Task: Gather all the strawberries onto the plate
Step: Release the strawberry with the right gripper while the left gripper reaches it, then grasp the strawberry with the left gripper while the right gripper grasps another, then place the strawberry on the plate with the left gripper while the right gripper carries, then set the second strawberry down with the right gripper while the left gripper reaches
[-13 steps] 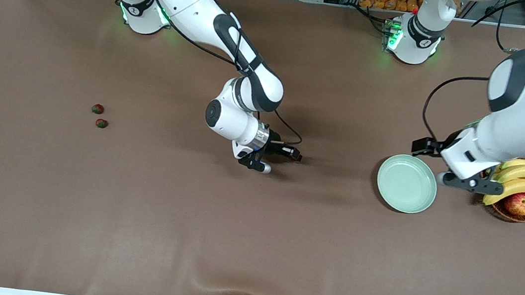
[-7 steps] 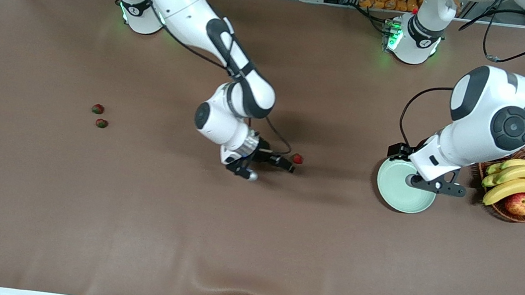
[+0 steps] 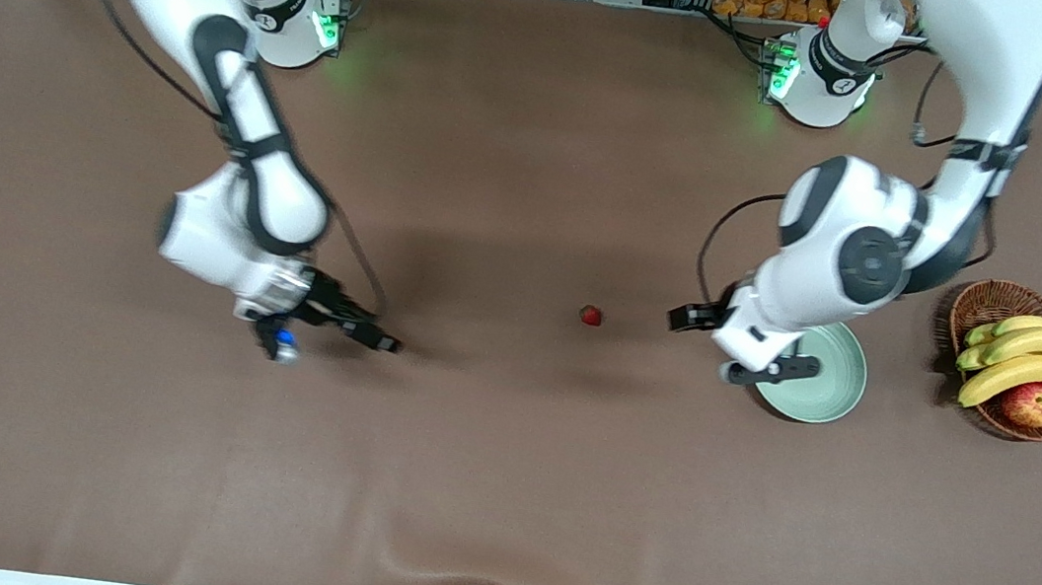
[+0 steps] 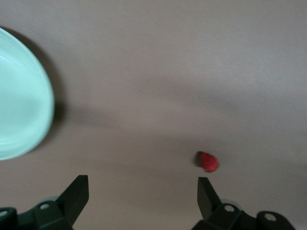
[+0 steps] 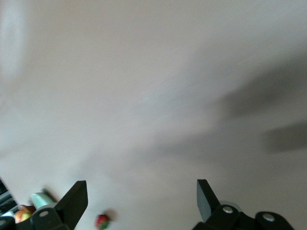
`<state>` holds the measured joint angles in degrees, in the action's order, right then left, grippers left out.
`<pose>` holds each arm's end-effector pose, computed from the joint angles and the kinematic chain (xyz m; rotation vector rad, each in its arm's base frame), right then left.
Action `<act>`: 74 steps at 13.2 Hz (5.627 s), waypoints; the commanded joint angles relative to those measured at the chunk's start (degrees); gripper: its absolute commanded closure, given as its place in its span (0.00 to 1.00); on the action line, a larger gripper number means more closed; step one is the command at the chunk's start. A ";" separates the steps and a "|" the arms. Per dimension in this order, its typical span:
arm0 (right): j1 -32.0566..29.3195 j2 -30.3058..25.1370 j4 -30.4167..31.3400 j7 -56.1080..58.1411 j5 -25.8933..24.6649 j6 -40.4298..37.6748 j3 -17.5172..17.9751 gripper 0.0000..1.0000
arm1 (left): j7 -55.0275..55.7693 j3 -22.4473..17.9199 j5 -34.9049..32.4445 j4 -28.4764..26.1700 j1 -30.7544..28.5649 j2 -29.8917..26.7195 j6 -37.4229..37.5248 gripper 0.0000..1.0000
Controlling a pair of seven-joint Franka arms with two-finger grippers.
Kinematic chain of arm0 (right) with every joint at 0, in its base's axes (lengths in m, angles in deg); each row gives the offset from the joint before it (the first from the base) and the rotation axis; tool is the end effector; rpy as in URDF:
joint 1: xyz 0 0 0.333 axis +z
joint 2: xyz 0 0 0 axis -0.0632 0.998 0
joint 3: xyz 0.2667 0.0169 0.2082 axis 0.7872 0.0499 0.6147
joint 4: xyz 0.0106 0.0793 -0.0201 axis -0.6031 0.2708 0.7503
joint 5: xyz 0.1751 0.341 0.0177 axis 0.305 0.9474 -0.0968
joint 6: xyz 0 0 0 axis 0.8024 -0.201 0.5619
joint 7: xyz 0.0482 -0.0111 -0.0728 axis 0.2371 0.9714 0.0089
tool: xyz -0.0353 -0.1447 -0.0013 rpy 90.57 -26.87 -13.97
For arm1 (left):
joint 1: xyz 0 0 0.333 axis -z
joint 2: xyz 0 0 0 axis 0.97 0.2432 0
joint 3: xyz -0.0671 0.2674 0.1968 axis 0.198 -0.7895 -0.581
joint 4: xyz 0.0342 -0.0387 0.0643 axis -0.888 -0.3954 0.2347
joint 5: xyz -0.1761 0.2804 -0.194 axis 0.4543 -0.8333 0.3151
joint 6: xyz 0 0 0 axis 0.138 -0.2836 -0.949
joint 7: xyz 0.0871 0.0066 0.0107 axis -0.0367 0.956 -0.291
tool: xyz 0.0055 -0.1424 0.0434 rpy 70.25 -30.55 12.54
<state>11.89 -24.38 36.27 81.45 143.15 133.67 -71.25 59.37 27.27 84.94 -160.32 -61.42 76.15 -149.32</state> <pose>0.5983 0.1975 0.2158 -2.3958 0.7145 0.1258 0.5740 -0.2723 0.3144 2.9644 0.3925 -0.1852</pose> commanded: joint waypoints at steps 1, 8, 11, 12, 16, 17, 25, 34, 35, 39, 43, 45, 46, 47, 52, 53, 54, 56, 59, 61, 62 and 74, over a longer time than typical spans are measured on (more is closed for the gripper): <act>-7.84 -6.15 6.87 0.62 -15.39 -4.56 1.33 0.00 | 11.24 -0.49 0.28 2.22 3.94 5.65 -6.18 0.00; -20.71 -5.72 1.60 0.44 -52.36 -19.27 -0.08 0.00 | 27.64 -0.58 -0.07 2.31 9.93 13.57 -17.18 0.00; -20.97 -3.88 1.69 0.53 -58.17 -19.09 -0.34 0.00 | 27.99 -0.67 -0.07 2.31 11.42 15.24 -18.85 0.07; -21.06 -3.09 1.78 0.79 -59.14 -19.27 -0.43 0.00 | 29.04 -0.67 -0.07 2.31 11.69 15.68 -19.30 0.07; -21.23 -1.15 2.30 1.32 -61.44 -22.33 -1.05 0.00 | 30.63 -0.67 -0.16 2.04 12.66 16.30 -19.30 0.29; -21.23 -1.06 2.30 1.32 -61.44 -23.30 -0.96 0.00 | 30.63 -0.67 -0.16 2.13 12.66 16.65 -19.30 0.36; -21.50 1.66 2.39 5.01 -61.44 -23.49 -0.96 0.49 | 30.54 -0.58 -0.16 2.13 12.75 17.27 -20.35 0.73; -16.34 1.40 -7.60 3.52 -59.69 -23.49 -0.52 1.00 | 28.01 -1.02 -1.92 1.51 7.05 8.76 -13.96 1.00; -13.26 1.40 -10.06 1.43 -57.85 -23.49 -0.52 1.00 | 25.90 -0.93 -1.92 1.52 5.03 6.83 -11.42 1.00; -0.61 1.75 -13.34 -16.92 -43.20 -22.61 -0.52 1.00 | 13.35 -1.02 -1.92 1.43 -2.35 2.51 -1.39 1.00; 12.57 7.10 -16.67 -30.64 -20.88 -10.96 -0.52 1.00 | 0.34 -0.93 -8.13 0.03 -10.44 2.23 3.02 1.00; 18.90 10.70 -20.09 -35.83 -15.84 -2.96 -0.52 1.00 | -6.69 -0.76 -13.33 -1.55 -14.91 2.76 2.41 1.00; 21.72 13.33 -22.80 -39.25 -14.87 1.25 -0.52 1.00 | -10.20 -0.76 -13.87 -1.74 -16.85 3.72 1.80 1.00; 24.01 16.14 -25.70 -43.37 -14.68 4.52 -0.52 1.00 | -14.15 -0.76 -13.87 -2.00 -18.44 4.69 0.84 1.00; 29.12 23.01 -32.41 -49.92 -14.15 11.38 -0.52 1.00 | -17.27 -0.76 -13.87 -3.94 -20.48 7.95 -5.15 0.54; 30.52 24.06 -32.41 -49.92 -13.98 14.02 -0.52 0.88 | -16.57 -0.67 -13.79 -3.93 -20.48 8.04 -5.15 0.15; 31.58 24.68 -32.41 -49.92 -13.89 14.74 -0.52 0.74 | -15.44 -0.58 -13.00 -4.11 -20.48 7.95 -5.15 0.00; 31.77 24.60 -32.06 -49.92 -13.19 14.75 -0.52 0.27 | -12.37 -0.06 -12.99 -4.46 -19.78 6.55 -4.19 0.00; 29.67 22.24 -30.49 -49.57 -13.19 13.96 -0.52 0.00 | -1.85 7.30 -12.99 -3.41 -19.86 2.51 1.78 0.00; 25.81 17.77 -26.19 -49.48 -13.45 11.86 -0.61 0.00 | 7.21 13.10 -12.99 -2.71 -19.69 2.50 2.06 0.00; 23.09 15.05 -24.08 -49.13 -13.97 8.54 -0.61 0.00 | 12.56 15.48 -12.99 -1.31 -18.73 3.46 2.06 0.00; -8.20 -1.76 -12.39 -15.61 -49.84 -30.34 -0.61 0.00 | 36.61 7.35 -18.27 18.21 8.94 23.15 -4.44 0.00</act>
<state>9.10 -22.60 17.97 56.63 94.45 103.15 -73.28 95.22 38.17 68.25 -145.22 -56.54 97.26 -153.67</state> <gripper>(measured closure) 0.000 0.000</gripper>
